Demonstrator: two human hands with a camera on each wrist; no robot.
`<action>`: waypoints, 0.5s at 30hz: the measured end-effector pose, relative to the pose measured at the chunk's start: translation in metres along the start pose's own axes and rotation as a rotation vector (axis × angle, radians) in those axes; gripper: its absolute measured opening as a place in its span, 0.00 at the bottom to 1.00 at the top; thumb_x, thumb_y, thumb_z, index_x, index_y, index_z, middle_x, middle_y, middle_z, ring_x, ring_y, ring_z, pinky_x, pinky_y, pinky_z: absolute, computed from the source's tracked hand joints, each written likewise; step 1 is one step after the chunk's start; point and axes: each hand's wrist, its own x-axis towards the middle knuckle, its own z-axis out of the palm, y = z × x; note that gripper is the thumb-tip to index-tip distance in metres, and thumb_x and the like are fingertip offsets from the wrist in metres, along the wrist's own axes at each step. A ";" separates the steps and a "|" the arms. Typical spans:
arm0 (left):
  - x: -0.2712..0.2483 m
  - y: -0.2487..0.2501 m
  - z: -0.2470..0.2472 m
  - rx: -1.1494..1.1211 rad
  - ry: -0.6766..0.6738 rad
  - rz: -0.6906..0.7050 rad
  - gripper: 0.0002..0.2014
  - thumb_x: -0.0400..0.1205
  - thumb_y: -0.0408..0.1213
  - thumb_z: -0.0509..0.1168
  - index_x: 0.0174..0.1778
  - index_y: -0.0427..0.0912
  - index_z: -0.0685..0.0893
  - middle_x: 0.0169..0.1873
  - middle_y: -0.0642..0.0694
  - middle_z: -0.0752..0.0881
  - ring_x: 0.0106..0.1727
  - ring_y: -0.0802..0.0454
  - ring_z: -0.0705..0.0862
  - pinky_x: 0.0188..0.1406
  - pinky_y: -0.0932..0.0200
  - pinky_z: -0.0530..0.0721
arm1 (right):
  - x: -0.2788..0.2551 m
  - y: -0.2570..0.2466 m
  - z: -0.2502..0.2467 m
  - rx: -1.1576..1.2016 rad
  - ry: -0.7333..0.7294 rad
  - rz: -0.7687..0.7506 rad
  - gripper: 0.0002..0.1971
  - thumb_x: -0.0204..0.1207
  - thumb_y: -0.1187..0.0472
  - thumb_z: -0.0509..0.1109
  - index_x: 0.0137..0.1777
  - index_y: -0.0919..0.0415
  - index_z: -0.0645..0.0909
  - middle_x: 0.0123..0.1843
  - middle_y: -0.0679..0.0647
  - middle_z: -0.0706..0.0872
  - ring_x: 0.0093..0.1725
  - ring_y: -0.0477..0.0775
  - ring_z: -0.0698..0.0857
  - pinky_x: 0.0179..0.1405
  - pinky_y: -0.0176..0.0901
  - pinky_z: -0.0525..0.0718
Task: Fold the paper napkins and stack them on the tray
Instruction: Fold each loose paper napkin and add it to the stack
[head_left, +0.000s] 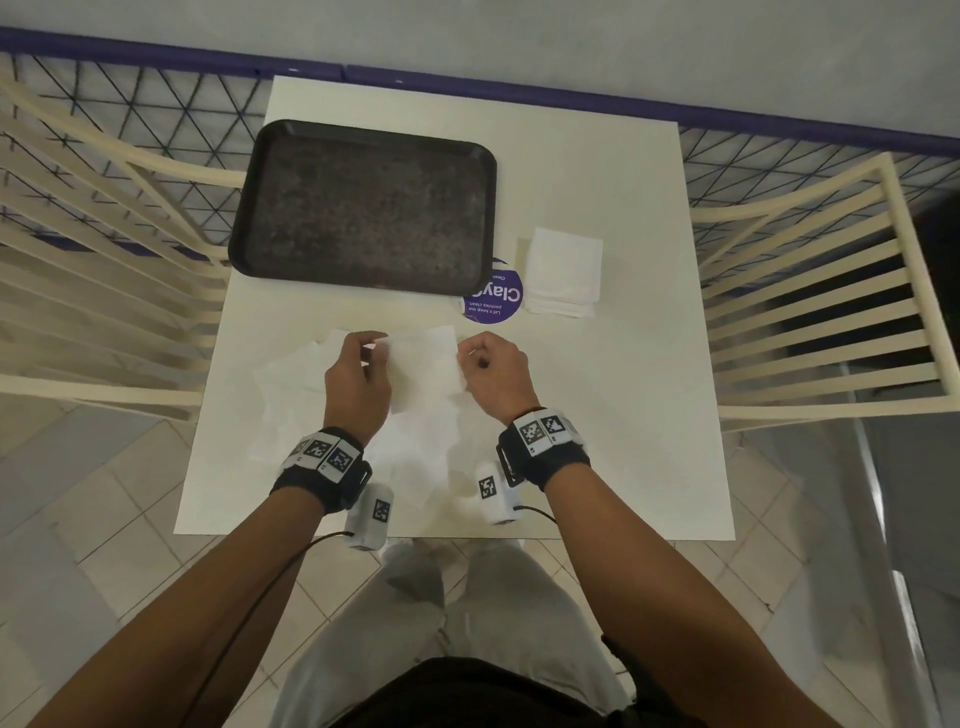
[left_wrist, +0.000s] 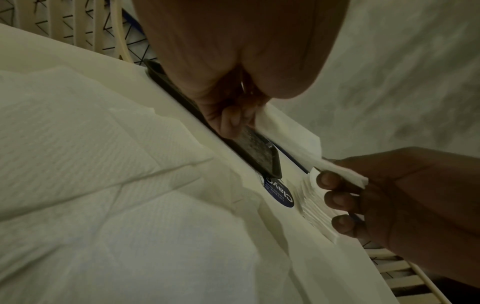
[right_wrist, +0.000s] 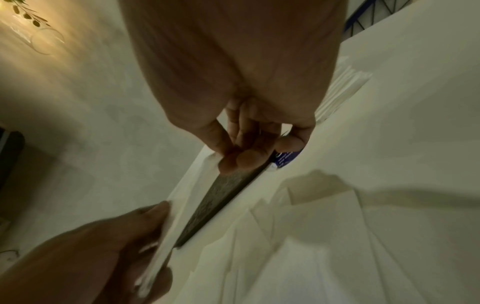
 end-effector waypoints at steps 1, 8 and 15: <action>0.001 -0.001 0.002 -0.004 -0.024 -0.016 0.10 0.92 0.42 0.59 0.64 0.45 0.82 0.44 0.50 0.87 0.39 0.58 0.83 0.34 0.75 0.74 | 0.007 0.001 -0.006 -0.011 0.030 -0.003 0.05 0.82 0.62 0.69 0.53 0.59 0.87 0.44 0.48 0.87 0.41 0.45 0.82 0.40 0.29 0.76; 0.003 -0.022 0.006 0.080 -0.254 -0.108 0.08 0.91 0.37 0.61 0.56 0.47 0.87 0.40 0.51 0.91 0.33 0.50 0.84 0.37 0.54 0.85 | 0.086 0.017 -0.076 -0.015 0.287 0.036 0.08 0.83 0.63 0.66 0.55 0.62 0.86 0.50 0.52 0.89 0.45 0.50 0.83 0.40 0.24 0.75; -0.002 -0.042 0.005 0.129 -0.309 -0.232 0.09 0.90 0.33 0.61 0.53 0.47 0.86 0.41 0.48 0.91 0.36 0.48 0.87 0.32 0.63 0.81 | 0.140 0.041 -0.127 -0.081 0.358 0.135 0.08 0.84 0.64 0.64 0.56 0.60 0.85 0.50 0.54 0.89 0.48 0.53 0.86 0.43 0.30 0.74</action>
